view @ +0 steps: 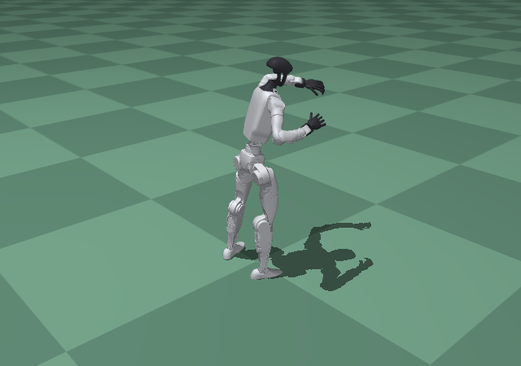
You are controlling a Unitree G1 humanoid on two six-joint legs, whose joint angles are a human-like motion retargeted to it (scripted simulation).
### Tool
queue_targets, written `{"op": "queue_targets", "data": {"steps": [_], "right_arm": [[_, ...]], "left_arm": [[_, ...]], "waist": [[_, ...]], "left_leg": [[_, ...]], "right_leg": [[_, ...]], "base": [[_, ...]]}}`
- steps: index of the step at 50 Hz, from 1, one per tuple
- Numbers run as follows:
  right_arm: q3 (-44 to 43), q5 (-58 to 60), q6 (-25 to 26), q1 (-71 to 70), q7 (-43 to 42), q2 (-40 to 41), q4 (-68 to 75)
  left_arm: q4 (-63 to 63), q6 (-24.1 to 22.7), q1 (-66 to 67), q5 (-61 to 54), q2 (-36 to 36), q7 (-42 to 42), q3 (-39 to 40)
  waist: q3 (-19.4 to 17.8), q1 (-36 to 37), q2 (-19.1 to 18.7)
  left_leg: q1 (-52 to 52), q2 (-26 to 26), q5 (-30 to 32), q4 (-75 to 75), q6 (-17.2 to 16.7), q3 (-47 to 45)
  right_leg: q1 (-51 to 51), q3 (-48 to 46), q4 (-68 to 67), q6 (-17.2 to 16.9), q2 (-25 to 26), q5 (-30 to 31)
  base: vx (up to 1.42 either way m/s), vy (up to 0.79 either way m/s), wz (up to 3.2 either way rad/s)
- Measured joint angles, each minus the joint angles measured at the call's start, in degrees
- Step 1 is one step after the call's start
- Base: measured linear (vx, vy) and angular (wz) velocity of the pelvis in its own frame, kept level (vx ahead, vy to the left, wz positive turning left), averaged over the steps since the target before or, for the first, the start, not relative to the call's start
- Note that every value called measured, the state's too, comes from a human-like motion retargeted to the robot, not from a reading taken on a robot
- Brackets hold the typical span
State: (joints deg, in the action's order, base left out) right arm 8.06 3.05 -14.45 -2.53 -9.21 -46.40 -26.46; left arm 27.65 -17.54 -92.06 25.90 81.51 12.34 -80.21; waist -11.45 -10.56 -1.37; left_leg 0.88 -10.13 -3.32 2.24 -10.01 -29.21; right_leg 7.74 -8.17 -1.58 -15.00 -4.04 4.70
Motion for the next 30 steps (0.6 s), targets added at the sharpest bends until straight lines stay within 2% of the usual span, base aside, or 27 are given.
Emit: {"op": "queue_targets", "data": {"steps": [5, 8, 11, 15, 19, 22, 25, 30], "right_arm": [[2.76, 1.46, 0.42, -2.13, -1.29, -1.39, 0.15], [4.20, 2.29, 1.44, -3.13, -1.10, -0.84, 0.54], [4.64, 1.43, 2.11, -3.28, -1.17, -0.35, 0.87], [4.32, -0.54, 2.17, -2.67, -1.12, 2.00, 1.16], [3.69, -1.07, 2.39, -1.95, -0.28, 4.50, 1.09], [3.34, -1.21, 2.11, -1.29, 0.26, 4.84, 0.54], [3.33, -1.35, 1.18, -0.67, 0.92, 4.42, -0.08], [4.36, -0.88, -0.14, -0.63, 1.31, 2.64, 0.04]], "left_arm": [[29.92, 5.07, -5.24, -3.87, -8.21, 1.25, 0.00], [39.26, 6.94, -10.26, -8.39, -15.84, 0.46, 0.00], [34.41, 6.80, -13.02, -9.78, -20.40, 2.43, 0.00], [14.01, 4.41, -13.22, -8.74, -21.79, 6.07, 0.00], [-6.58, 2.41, -7.29, -8.41, -18.86, 4.77, 0.62], [-15.87, 1.20, -0.34, -7.69, -13.87, 2.24, 1.42], [-17.09, -0.10, 6.09, -5.33, -7.95, 0.00, 1.73], [-1.15, 0.03, 12.06, -1.41, -2.17, -0.46, 4.02]], "waist": [[0.30, -2.82, -0.60], [0.40, -4.45, 0.04], [0.30, -5.39, 0.20], [-0.06, -5.41, 1.05], [-0.60, -3.77, 1.84], [-0.83, -2.10, 1.62], [-0.88, -0.71, 1.37], [-0.68, -0.11, 1.05]], "left_leg": [[-0.36, -0.65, 0.95, 0.91, 0.06, 0.60], [-0.79, -1.02, 1.78, 1.96, 0.08, 1.83], [-1.36, -1.31, 2.40, 2.75, 0.19, 3.29], [-2.11, -1.48, 2.48, 2.76, 0.35, 4.89], [-1.73, -1.13, 2.26, 2.76, 0.53, 5.07], [-1.11, -0.70, 1.91, 2.48, 0.65, 4.27], [-0.77, -0.46, 1.15, 1.20, 0.62, 2.93], [-0.36, -0.73, 0.40, -0.57, 0.30, 0.52]], "right_leg": [[-0.04, -0.93, 0.95, 0.00, 0.93, 0.44], [0.10, -2.25, 1.00, 0.00, 1.37, 0.47], [0.31, -3.66, 0.66, 0.00, 1.58, 0.33], [0.59, -4.98, -0.26, 0.00, 1.40, -0.13], [0.56, -4.89, -1.27, 0.00, 0.87, -0.77], [0.43, -3.92, -1.62, 0.00, 0.42, -1.07], [0.25, -2.49, -1.44, 0.00, 0.14, -1.10], [-0.07, -0.32, -0.22, 0.00, 0.53, -0.52]], "base": [[-0.03, -0.06, 0.08], [-0.04, -0.05, 0.33], [-0.02, -0.02, 0.41], [0.00, 0.00, 0.33], [0.00, 0.00, 0.05], [0.02, 0.01, -0.16], [0.03, 0.00, -0.38], [0.02, -0.04, -0.42]]}}
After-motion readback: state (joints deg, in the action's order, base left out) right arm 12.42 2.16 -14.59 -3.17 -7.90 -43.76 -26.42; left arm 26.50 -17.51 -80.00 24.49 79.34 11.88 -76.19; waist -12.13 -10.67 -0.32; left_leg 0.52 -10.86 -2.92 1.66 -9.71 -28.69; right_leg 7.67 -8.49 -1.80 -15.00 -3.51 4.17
